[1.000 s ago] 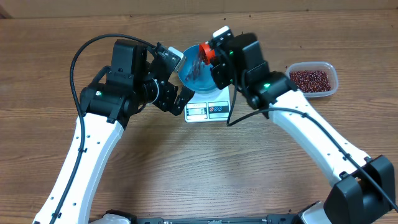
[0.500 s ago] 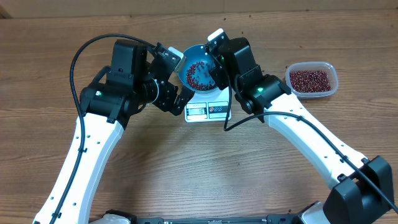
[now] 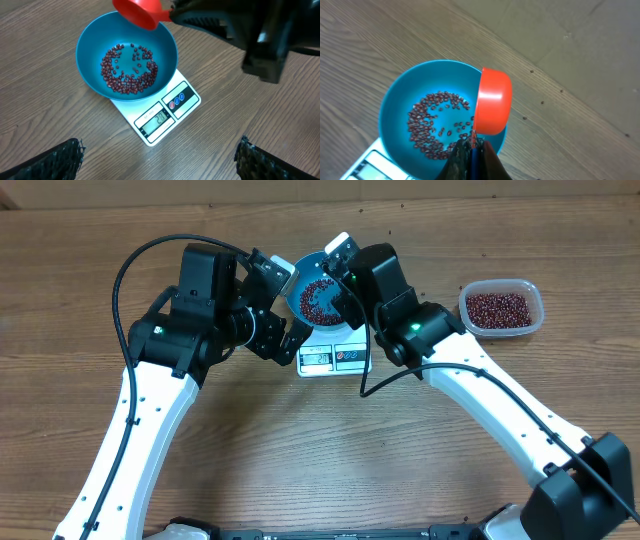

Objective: Scoop item into bowl and weigh 150g on scale
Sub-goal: 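Tilt the scoop with the right gripper to pour beans into bowl, then move the empty scoop with the right gripper back into the tub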

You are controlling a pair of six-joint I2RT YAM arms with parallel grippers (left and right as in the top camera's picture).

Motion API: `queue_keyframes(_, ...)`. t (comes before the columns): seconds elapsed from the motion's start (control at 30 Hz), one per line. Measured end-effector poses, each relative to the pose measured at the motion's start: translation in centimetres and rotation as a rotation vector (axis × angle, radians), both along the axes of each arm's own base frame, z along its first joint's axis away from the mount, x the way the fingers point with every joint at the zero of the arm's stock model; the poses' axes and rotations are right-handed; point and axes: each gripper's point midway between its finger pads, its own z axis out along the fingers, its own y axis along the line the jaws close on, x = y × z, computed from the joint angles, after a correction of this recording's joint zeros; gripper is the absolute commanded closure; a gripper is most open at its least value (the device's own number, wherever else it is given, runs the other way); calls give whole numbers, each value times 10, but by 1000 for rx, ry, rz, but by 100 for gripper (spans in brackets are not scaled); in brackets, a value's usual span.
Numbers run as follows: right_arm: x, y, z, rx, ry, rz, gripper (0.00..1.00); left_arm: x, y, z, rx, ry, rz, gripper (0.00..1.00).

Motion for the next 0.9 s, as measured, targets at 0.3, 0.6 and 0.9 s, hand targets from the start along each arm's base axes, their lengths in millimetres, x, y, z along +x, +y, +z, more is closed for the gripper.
queue_keyframes(0.3,-16,-81,76,240,-11,-89,96,0,0,0,0,0,0,0)
queue_keyframes(0.6,-40,-229,97,343,16,-432,96,0,0,0,0,0,0,0)
queue_keyframes(0.9,-38,-300,18,346,267,-660,96,0,0,0,0,0,0,0)
